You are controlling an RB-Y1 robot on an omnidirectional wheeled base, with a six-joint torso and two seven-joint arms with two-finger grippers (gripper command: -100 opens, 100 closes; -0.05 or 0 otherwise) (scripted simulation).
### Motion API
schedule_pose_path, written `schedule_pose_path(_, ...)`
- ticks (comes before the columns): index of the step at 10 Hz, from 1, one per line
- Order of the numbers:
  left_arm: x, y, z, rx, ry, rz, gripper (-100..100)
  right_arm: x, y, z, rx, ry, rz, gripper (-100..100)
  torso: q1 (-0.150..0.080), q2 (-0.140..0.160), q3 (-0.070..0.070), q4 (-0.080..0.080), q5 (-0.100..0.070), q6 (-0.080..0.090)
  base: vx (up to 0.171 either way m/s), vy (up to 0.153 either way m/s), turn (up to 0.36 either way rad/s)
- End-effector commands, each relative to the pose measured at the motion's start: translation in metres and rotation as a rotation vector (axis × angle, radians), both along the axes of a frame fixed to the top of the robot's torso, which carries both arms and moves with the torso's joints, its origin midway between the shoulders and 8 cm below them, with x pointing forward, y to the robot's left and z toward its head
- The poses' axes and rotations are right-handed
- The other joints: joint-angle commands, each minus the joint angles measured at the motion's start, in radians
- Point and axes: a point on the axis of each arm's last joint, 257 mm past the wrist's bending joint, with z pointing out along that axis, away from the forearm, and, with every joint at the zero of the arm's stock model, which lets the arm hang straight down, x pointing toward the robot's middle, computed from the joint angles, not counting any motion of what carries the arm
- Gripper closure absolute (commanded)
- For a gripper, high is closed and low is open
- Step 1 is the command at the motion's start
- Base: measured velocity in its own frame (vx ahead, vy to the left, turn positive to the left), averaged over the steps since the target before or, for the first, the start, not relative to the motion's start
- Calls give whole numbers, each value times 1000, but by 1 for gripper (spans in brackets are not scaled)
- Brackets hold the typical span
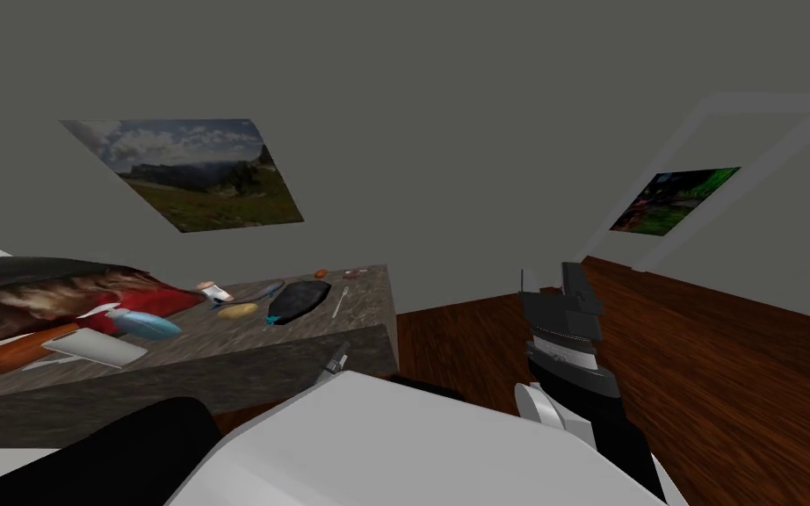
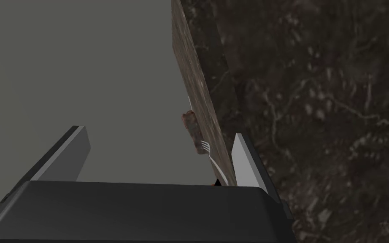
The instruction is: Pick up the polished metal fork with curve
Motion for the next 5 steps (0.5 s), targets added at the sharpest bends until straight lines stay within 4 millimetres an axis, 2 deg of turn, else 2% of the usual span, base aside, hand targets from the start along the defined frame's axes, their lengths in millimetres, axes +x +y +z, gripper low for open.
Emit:
schedule_pose_path(1,-5,3,-9,2,16,2,-100,0,0,0,0,0,0,0,0,0,0,0,0,0,26,-29,10)
schedule_pose_path(2,-32,10,-31,11,94,0,-100,0,0,0,0,0,0,0,2,1,1,0,1,0,47,-57,-179)
schedule_pose_path(3,-36,13,-36,14,108,5,-100,0,0,0,0,0,0,0,1,1,0,0,0,0,42,-59,-80)
schedule_pose_path(4,-70,23,-59,29,198,6,-100,0,0,0,0,0,0,0,1,1,0,0,0,0,74,-85,-155)
schedule_pose_path(5,-71,24,-61,30,202,7,-100,0,0,0,0,0,0,0,-1,-1,0,0,0,0,63,-65,-64)
